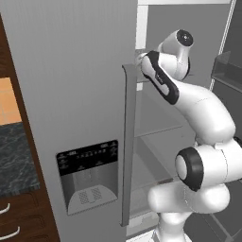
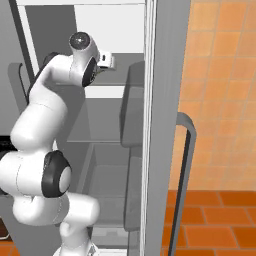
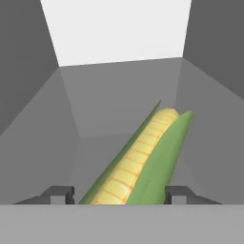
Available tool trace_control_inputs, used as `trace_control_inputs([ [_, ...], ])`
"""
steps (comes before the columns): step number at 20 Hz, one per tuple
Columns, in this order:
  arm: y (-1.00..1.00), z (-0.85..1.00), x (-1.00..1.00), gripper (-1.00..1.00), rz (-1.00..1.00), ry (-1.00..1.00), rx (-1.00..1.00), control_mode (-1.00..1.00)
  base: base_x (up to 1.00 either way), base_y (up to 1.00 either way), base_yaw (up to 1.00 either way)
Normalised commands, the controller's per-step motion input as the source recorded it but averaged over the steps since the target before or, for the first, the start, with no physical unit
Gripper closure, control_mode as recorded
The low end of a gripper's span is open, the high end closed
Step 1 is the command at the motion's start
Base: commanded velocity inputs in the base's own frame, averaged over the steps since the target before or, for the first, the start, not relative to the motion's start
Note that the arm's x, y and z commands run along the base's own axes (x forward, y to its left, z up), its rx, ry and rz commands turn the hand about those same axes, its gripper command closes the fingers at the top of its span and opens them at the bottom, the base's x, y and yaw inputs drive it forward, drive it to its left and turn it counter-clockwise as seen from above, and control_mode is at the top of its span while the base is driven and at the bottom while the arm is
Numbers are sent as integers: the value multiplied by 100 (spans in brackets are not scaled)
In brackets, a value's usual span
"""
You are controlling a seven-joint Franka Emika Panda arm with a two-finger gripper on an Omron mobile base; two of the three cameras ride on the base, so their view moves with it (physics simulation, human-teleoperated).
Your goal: Place one corn and one fish in each tupperware on the nearby counter, to pack two identical lunches.
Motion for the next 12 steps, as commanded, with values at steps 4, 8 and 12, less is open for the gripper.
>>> trace_control_inputs([
  [4,-24,47,-100,100,-6,0,0,-100,0,0,0],
  [8,-13,0,-100,100,-5,-9,-1,-100,0,0,0],
  [12,0,-42,-100,100,0,-10,-9,-100,0,0,0],
])
